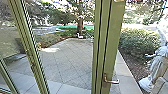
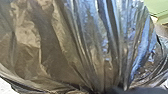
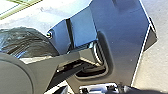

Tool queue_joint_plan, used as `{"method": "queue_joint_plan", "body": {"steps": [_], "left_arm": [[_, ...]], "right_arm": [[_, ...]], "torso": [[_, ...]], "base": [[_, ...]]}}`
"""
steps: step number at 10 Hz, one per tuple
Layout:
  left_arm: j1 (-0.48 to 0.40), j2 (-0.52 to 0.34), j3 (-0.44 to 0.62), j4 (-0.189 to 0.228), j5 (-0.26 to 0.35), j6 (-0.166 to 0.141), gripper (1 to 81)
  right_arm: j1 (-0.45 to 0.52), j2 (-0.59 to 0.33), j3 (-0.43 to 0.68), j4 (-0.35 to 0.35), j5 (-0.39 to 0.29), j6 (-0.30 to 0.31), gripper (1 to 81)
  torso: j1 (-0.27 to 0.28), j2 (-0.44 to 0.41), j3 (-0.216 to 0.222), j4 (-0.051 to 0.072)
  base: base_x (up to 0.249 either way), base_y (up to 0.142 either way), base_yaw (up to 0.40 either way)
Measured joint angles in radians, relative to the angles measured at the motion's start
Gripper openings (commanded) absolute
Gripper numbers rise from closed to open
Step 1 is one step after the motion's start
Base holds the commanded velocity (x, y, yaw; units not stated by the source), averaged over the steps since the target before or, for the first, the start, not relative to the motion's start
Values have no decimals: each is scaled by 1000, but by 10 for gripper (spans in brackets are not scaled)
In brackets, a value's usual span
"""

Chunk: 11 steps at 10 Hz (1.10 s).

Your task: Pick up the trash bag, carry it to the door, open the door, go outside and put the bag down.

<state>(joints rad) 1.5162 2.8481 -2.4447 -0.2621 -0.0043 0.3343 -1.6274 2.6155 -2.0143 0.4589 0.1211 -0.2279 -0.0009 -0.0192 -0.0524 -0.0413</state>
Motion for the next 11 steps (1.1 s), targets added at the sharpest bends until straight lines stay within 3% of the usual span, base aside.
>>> {"method": "queue_joint_plan", "body": {"steps": [3,7,11], "left_arm": [[-2,20,2,0,-4,-3,10],[-2,20,2,-8,-8,-3,10],[-2,20,2,-9,-8,-3,10]], "right_arm": [[-12,-119,217,-1,46,0,811],[-47,-367,480,-30,131,0,811],[-45,-552,695,-59,179,-5,811]], "torso": [[0,0,0,0],[0,0,0,0],[0,0,0,0]], "base": [[0,0,0],[0,0,0],[0,0,0]]}}
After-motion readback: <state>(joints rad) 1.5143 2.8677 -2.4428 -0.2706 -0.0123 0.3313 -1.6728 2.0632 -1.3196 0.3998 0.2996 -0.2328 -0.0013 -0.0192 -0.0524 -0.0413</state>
